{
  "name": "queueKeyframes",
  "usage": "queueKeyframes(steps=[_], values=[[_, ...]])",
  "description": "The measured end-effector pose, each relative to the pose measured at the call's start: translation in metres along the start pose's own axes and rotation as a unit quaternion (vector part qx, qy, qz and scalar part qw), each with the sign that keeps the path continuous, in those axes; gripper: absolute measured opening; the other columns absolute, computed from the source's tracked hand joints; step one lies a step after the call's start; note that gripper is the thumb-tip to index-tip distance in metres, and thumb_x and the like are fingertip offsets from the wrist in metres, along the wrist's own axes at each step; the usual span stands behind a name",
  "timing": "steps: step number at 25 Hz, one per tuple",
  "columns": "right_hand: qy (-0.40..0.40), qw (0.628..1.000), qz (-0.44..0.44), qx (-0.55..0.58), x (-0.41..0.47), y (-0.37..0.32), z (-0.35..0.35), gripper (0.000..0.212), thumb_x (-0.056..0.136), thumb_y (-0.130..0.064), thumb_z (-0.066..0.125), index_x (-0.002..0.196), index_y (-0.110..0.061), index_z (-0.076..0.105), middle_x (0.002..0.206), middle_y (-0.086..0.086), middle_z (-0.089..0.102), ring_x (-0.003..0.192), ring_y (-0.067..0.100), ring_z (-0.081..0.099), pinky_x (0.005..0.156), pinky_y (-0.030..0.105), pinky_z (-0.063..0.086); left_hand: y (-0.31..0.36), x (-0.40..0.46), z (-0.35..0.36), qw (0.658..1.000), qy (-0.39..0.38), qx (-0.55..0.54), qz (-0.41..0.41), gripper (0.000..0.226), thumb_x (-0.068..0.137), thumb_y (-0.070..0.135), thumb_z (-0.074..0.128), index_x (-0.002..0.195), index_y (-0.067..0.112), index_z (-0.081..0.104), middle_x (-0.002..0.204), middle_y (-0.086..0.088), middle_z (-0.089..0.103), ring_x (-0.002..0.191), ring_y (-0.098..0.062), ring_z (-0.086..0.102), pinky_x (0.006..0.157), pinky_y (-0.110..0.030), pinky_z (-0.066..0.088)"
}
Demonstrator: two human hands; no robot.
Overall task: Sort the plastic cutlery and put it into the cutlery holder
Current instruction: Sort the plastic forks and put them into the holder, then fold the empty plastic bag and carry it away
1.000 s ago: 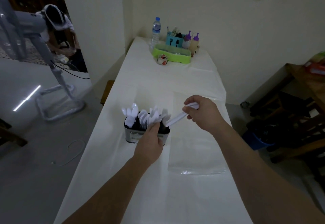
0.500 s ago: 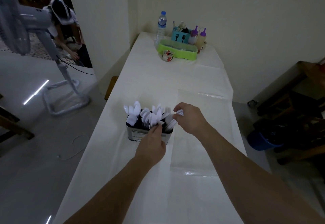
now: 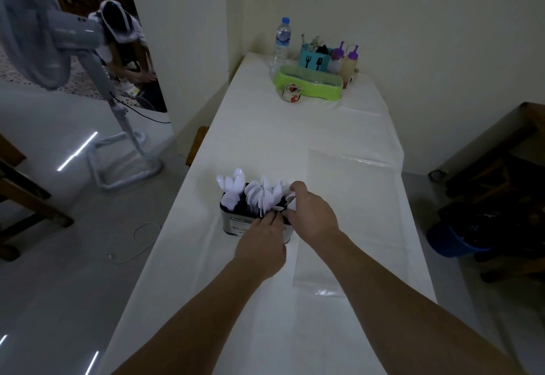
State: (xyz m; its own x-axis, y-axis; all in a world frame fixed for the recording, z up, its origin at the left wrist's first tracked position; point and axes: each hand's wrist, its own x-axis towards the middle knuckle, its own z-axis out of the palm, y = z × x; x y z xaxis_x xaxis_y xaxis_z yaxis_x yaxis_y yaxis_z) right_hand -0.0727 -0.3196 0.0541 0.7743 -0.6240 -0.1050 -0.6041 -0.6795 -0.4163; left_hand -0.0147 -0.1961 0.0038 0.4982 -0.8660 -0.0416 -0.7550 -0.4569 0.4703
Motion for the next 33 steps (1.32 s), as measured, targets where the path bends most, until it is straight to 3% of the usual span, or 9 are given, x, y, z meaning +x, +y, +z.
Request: queueKeyframes(steps=[6,14,19,22,27,30,33], values=[[-0.007,1.0,0.023,0.004,-0.002,0.004,0.003,0.041,0.091,-0.03,0.062,0.128,-0.015,0.051,0.131,0.009,0.044,0.102,0.032,0.061,0.084,0.037,0.051,-0.003,0.0,0.0,1.0,-0.027,0.005,-0.002,0.066,0.085,0.018,0.05,0.149,0.013,0.034,0.151,-0.002,0.041,0.133,-0.022,0.043,0.111,-0.036,0.039],[-0.003,1.0,0.011,0.001,-0.016,0.005,-0.004,0.061,0.087,-0.033,0.068,0.139,-0.018,0.04,0.126,0.01,0.052,0.107,0.032,0.059,0.084,0.039,0.051,0.0,-0.006,-0.004,0.999,-0.04,-0.024,0.001,0.072,0.088,0.015,0.051,0.155,0.011,0.024,0.163,-0.004,0.022,0.144,-0.022,0.033,0.114,-0.039,0.036],[0.025,0.999,-0.004,-0.024,-0.033,0.013,-0.011,0.061,0.09,-0.037,0.065,0.141,-0.018,0.038,0.132,0.007,0.049,0.106,0.028,0.06,0.08,0.037,0.052,0.004,-0.016,-0.009,0.999,-0.036,-0.01,0.015,0.068,0.092,0.015,0.049,0.155,0.011,0.023,0.163,-0.006,0.02,0.146,-0.021,0.029,0.116,-0.035,0.032],[0.04,0.999,-0.003,-0.035,-0.05,0.028,-0.017,0.064,0.091,-0.041,0.064,0.144,-0.018,0.036,0.137,0.007,0.047,0.116,0.025,0.059,0.084,0.039,0.053,0.012,-0.024,-0.016,1.0,-0.019,-0.005,0.013,0.066,0.092,0.016,0.048,0.154,0.011,0.025,0.162,-0.006,0.023,0.143,-0.022,0.033,0.115,-0.033,0.033],[0.049,0.997,0.041,-0.046,-0.09,0.071,-0.033,0.069,0.092,-0.042,0.062,0.148,-0.016,0.032,0.142,0.006,0.047,0.127,0.022,0.051,0.099,0.035,0.048,0.033,-0.038,-0.016,0.996,0.041,0.051,0.057,0.053,0.087,0.016,0.051,0.139,0.009,0.046,0.139,-0.008,0.048,0.125,-0.025,0.046,0.106,-0.035,0.041],[0.039,0.994,0.082,-0.064,-0.116,0.103,-0.041,0.07,0.094,-0.041,0.059,0.151,-0.015,0.028,0.144,0.006,0.046,0.13,0.023,0.047,0.104,0.035,0.044,0.039,-0.042,-0.004,0.99,0.037,0.084,0.11,0.046,0.075,0.013,0.059,0.121,0.007,0.059,0.117,-0.009,0.059,0.107,-0.028,0.057,0.092,-0.039,0.051],[0.027,0.99,0.117,-0.07,-0.137,0.139,-0.04,0.068,0.096,-0.037,0.057,0.153,-0.016,0.025,0.149,0.004,0.042,0.134,0.022,0.043,0.108,0.034,0.041,0.042,-0.043,0.013,0.982,0.019,0.126,0.136,0.051,0.065,0.011,0.074,0.115,0.008,0.065,0.109,-0.009,0.065,0.101,-0.028,0.063,0.087,-0.038,0.056]])
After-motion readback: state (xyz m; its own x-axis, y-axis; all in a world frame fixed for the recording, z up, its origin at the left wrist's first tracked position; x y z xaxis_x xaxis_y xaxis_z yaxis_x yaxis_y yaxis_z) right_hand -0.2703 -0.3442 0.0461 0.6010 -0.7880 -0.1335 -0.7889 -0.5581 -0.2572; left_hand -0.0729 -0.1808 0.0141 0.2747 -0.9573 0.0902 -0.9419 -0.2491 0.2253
